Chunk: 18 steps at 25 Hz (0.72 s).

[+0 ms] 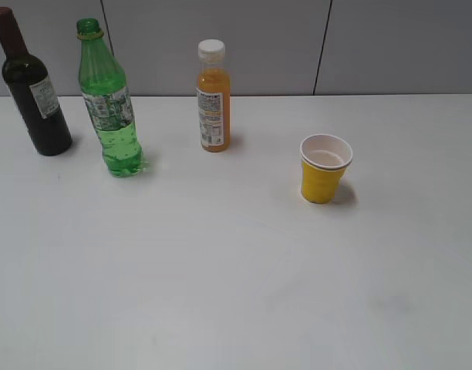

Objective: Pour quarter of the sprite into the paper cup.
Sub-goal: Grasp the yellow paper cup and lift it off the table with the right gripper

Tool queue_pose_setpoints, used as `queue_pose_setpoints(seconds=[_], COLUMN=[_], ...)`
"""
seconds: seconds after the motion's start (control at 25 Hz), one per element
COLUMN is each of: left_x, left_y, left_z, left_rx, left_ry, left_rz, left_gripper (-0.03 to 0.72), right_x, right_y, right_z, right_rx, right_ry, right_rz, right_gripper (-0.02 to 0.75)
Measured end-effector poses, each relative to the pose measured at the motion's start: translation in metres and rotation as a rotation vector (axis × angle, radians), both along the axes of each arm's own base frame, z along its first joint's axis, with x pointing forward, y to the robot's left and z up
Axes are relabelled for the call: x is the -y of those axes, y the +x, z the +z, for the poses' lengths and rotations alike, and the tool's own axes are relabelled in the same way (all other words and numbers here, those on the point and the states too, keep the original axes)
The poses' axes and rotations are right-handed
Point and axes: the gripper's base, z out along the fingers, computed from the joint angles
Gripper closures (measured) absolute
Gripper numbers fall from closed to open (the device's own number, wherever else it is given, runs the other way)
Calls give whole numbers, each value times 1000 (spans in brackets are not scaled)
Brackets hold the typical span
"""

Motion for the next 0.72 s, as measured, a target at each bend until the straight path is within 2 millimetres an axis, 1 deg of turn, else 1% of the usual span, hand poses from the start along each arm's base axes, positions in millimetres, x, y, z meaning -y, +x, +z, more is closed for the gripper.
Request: queue_pose_setpoints(seconds=[0.36,0.48,0.72], left_x=[0,0,0], left_y=[0,0,0], left_z=[0,0,0], left_rx=[0,0,0], left_ry=[0,0,0], left_rz=[0,0,0], left_gripper=[99,99,99], right_x=[-4,-4,-4], right_y=[44,60,89], right_z=[9,9,4], right_rx=[38,41,18], right_ry=[-5,-4,-22], right_rz=[34,30,23], right_gripper=[79,82,83])
